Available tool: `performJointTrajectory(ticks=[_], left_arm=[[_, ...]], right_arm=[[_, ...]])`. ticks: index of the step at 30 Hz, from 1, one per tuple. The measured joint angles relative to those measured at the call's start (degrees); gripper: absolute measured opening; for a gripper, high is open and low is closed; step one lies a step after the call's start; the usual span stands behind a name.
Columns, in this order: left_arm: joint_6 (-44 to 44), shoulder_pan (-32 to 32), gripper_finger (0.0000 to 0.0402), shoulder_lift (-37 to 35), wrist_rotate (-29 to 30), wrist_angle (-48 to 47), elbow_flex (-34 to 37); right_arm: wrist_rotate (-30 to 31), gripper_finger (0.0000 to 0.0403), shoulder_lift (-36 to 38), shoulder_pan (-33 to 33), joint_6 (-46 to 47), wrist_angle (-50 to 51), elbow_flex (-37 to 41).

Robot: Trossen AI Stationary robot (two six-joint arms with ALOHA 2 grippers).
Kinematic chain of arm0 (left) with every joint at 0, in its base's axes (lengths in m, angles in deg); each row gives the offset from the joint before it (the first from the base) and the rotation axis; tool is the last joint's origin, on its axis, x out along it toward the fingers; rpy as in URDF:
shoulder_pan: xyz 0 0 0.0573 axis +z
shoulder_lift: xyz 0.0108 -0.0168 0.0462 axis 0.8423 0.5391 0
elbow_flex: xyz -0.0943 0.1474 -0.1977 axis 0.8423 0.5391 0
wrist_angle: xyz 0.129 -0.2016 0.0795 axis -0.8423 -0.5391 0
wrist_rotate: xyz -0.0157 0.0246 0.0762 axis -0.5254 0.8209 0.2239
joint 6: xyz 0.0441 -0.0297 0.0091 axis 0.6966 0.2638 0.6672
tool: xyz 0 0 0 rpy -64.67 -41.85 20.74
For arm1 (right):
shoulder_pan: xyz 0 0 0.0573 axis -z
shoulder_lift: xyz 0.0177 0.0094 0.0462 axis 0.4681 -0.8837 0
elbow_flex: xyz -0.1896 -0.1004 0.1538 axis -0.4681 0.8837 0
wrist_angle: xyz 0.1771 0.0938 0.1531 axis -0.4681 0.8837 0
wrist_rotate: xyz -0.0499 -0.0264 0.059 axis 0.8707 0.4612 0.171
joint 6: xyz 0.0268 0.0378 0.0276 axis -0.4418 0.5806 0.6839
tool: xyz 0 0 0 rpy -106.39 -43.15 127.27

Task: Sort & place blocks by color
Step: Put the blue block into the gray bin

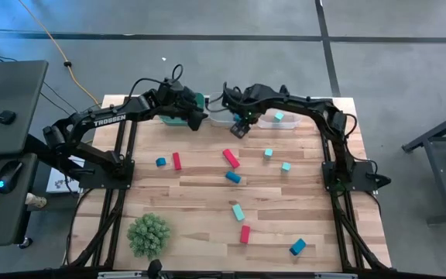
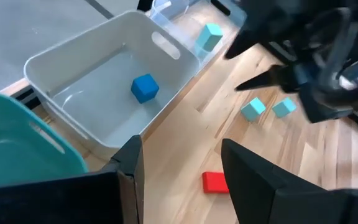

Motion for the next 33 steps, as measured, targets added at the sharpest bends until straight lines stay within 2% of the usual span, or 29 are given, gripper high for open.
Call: performJointTrajectory(ticks=[5,14,20,26,33], left_arm=[[0.0,0.0,0.0149,0.0,2.3,-4.1,0.0],[-2.5,0.0,0.0202,0.0,2.8,-5.0,0.0],[-5.1,-0.9,0.0211,0.0,-0.6,-4.8,0.0],[2.3,-4.0,0.0207,0.0,-3.8,-3.2,0.0],[9.4,-8.8,0.0209,0.0,-4.0,0.1,0.0]], right_arm=[[2.5,0.0209,0.8,-2.2,2.2,2.6,0.0],[7.5,0.0208,5.8,-4.0,6.3,4.6,0.0],[9.0,0.0209,11.0,-4.2,8.7,5.1,0.0],[10.1,0.0208,15.8,-4.2,11.5,5.2,0.0],[11.4,0.0208,20.0,-4.3,12.6,4.8,0.0]])
